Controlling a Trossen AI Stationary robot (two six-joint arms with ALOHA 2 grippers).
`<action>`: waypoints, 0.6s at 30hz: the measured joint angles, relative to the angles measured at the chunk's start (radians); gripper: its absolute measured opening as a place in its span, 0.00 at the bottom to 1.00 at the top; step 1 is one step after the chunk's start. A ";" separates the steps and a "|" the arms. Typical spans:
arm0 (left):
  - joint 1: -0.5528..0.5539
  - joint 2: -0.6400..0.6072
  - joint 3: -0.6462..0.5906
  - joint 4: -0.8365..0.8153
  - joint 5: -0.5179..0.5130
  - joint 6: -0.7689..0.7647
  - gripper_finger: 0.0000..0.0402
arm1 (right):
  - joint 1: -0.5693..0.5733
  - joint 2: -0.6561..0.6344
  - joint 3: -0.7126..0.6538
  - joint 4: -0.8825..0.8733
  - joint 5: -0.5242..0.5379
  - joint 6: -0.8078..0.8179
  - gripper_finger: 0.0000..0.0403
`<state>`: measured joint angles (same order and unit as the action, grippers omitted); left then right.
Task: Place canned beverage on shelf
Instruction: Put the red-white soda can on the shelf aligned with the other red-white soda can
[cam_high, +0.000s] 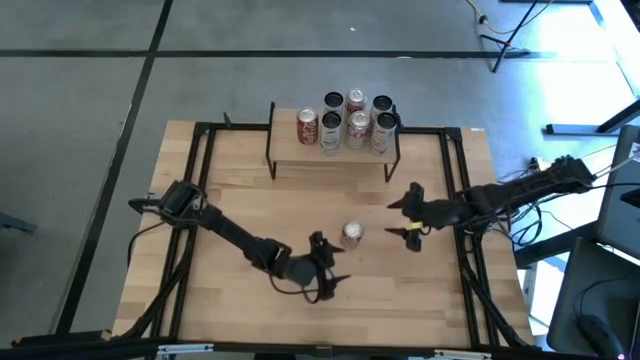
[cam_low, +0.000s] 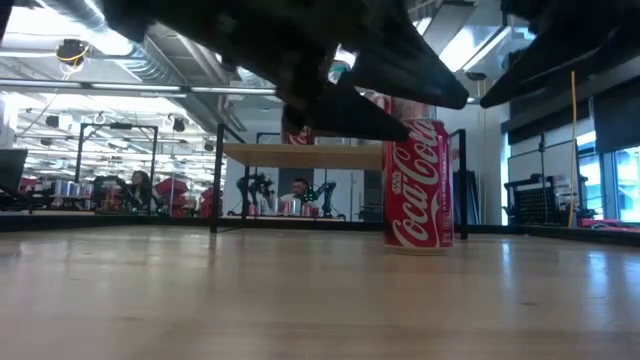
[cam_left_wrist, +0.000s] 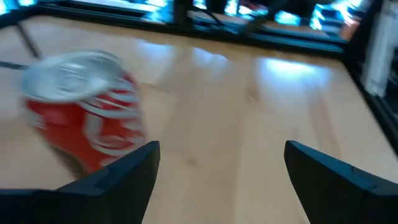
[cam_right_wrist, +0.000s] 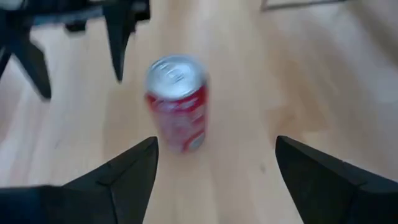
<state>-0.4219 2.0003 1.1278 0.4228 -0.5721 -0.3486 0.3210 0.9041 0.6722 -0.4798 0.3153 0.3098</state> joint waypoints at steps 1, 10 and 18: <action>0.012 0.000 0.000 0.004 -0.012 -0.011 0.82 | 0.000 -0.030 -0.039 0.043 0.025 -0.001 0.77; 0.034 -0.052 0.030 -0.004 -0.189 0.057 0.82 | -0.001 -0.108 -0.240 0.289 0.163 -0.081 0.77; 0.107 -0.051 0.078 -0.014 -0.240 0.118 0.82 | -0.001 -0.107 -0.254 0.313 0.209 -0.124 0.77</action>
<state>-0.3151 1.9491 1.2060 0.4087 -0.8124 -0.2303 0.3202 0.7975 0.4183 -0.1666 0.5242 0.1853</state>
